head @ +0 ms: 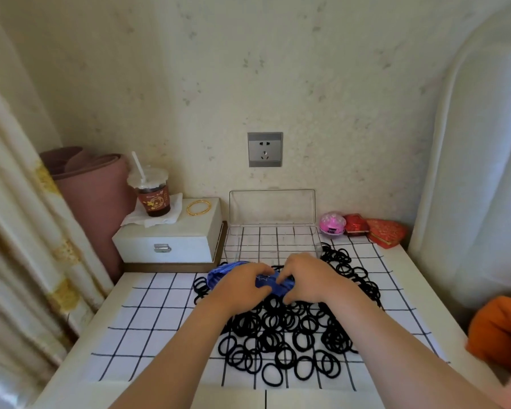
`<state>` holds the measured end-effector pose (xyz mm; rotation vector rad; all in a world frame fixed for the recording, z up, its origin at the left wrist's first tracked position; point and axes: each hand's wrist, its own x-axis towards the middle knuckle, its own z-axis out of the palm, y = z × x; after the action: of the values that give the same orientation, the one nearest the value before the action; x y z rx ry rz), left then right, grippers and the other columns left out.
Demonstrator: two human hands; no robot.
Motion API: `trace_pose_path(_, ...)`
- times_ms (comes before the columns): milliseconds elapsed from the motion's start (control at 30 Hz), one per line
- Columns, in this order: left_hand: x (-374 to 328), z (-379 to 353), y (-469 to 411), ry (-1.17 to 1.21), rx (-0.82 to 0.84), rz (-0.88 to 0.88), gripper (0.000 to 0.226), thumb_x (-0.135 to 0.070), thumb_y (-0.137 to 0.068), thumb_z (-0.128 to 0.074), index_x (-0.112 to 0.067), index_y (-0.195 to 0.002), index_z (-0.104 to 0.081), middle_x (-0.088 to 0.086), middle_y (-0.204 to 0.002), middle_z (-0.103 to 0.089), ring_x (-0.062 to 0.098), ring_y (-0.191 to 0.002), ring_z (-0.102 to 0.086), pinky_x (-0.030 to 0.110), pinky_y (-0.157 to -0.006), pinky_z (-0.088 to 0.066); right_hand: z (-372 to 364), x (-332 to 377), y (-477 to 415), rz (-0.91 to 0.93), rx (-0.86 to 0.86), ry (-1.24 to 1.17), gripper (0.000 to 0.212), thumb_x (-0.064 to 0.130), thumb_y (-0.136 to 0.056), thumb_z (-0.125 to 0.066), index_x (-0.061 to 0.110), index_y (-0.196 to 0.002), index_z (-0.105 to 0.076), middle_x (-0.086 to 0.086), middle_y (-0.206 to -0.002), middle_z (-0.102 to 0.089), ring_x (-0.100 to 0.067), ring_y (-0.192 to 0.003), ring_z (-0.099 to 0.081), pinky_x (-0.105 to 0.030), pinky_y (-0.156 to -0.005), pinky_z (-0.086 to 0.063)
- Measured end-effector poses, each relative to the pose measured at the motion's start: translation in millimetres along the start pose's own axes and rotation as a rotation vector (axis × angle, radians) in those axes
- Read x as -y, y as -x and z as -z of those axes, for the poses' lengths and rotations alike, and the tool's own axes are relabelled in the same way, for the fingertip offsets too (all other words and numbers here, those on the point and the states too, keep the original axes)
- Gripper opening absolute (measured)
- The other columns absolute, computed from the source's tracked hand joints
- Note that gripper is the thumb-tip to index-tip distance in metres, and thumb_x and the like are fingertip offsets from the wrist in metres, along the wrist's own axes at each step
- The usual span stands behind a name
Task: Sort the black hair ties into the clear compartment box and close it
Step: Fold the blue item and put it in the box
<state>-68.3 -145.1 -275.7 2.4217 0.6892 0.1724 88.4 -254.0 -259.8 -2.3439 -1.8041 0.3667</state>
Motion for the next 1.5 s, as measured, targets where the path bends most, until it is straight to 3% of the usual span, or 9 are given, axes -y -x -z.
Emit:
trace_pose_path(167, 13, 1, 0, 0.056, 0.009, -0.01, 0.044, -0.029, -0.09, -0.063, -0.027, -0.134, -0.057, -0.012, -0.132, -0.061, 0.001, -0.117, -0.056, 0.021, -0.104, -0.043, -2, -2, -13, -0.019, -0.102, -0.099, 0.009, 0.032, -0.086, -0.071, 0.031, -0.089, -0.079, 0.012, -0.096, -0.07, -0.011, -0.091, -0.063, -0.036, -0.083, -0.055)
trace_pose_path(267, 8, 13, -4, 0.152, -0.013, -0.037, 0.034, -0.035, -0.087, -0.069, -0.032, -0.121, -0.066, -0.015, -0.115, -0.068, -0.002, -0.103, -0.06, 0.016, -0.087, -0.045, 6, 2, -21, -0.022, -0.207, -0.21, 0.009, 0.029, -0.094, -0.063, 0.029, -0.093, -0.072, 0.014, -0.099, -0.066, -0.006, -0.088, -0.058, -0.028, -0.081, -0.046)
trace_pose_path(533, -14, 63, -17, 0.385, -0.418, -0.074, 0.003, -0.024, -0.088, -0.072, -0.026, -0.085, -0.072, -0.013, -0.073, -0.07, -0.002, -0.069, -0.063, 0.014, -0.065, -0.046, 41, 38, -28, 0.092, -0.59, -0.749, 0.009, 0.019, -0.094, -0.066, 0.027, -0.095, -0.069, 0.009, -0.092, -0.072, 0.0, -0.085, -0.066, -0.012, -0.076, -0.048)
trace_pose_path(700, -20, 85, -11, 0.618, -0.477, -0.097, 0.01, -0.017, -0.091, -0.067, -0.021, -0.091, -0.076, 0.0, -0.085, -0.077, 0.022, -0.085, -0.073, 0.034, -0.08, -0.058, 51, 51, -27, 0.079, -0.517, -0.972, 0.02, 0.024, -0.083, -0.077, 0.032, -0.101, -0.072, 0.002, -0.091, -0.076, -0.018, -0.086, -0.073, -0.033, -0.082, -0.058)
trace_pose_path(800, -25, 89, -4, 0.778, -0.465, -0.098, 0.011, -0.012, -0.093, -0.065, -0.01, -0.097, -0.075, 0.013, -0.089, -0.076, 0.034, -0.086, -0.072, 0.044, -0.077, -0.059, 58, 55, -23, 0.083, -0.529, -1.028, 0.01, 0.014, -0.088, -0.073, 0.019, -0.096, -0.076, 0.001, -0.09, -0.078, -0.013, -0.085, -0.074, -0.024, -0.079, -0.056)
trace_pose_path(967, -37, 94, 8, 0.935, -0.448, -0.059, 0.017, -0.015, -0.097, -0.06, -0.003, -0.098, -0.072, 0.015, -0.088, -0.076, 0.026, -0.078, -0.074, 0.037, -0.071, -0.062, 64, 62, -20, 0.014, -0.494, -1.243, 0.017, 0.024, -0.085, -0.077, 0.016, -0.099, -0.07, 0.0, -0.096, -0.076, -0.018, -0.09, -0.072, -0.036, -0.083, -0.058)
trace_pose_path(1133, -37, 93, 20, 1.048, -0.555, 0.018, 0.018, -0.015, -0.097, -0.06, -0.007, -0.083, -0.068, 0.007, -0.076, -0.075, 0.018, -0.065, -0.072, 0.027, -0.059, -0.058, 49, 65, -5, -0.045, -0.308, -1.046, 0.01, 0.018, -0.088, -0.074, 0.014, -0.097, -0.078, 0.002, -0.087, -0.078, -0.009, -0.077, -0.074, -0.017, -0.065, -0.055)
trace_pose_path(1400, -20, 79, 33, 1.156, -0.603, 0.197, 0.019, -0.017, -0.102, -0.05, -0.008, -0.109, -0.065, 0.013, -0.097, -0.074, 0.022, -0.079, -0.072, 0.024, -0.057, -0.058, 23, 59, 1, -0.175, 0.025, -0.885, 0.015, 0.023, -0.097, -0.061, 0.019, -0.106, -0.072, -0.004, -0.102, -0.077, -0.019, -0.096, -0.072, -0.038, -0.096, -0.054)
trace_pose_path(1500, -14, 77, 30, 1.231, -0.574, 0.23, 0.02, -0.018, -0.104, -0.047, -0.011, -0.113, -0.063, 0.009, -0.093, -0.074, 0.019, -0.074, -0.073, 0.026, -0.057, -0.058, 16, 59, -4, -0.178, 0.065, -1.123, 0.022, 0.021, -0.104, -0.05, 0.011, -0.112, -0.067, -0.014, -0.108, -0.075, -0.027, -0.094, -0.07, -0.046, -0.096, -0.054)
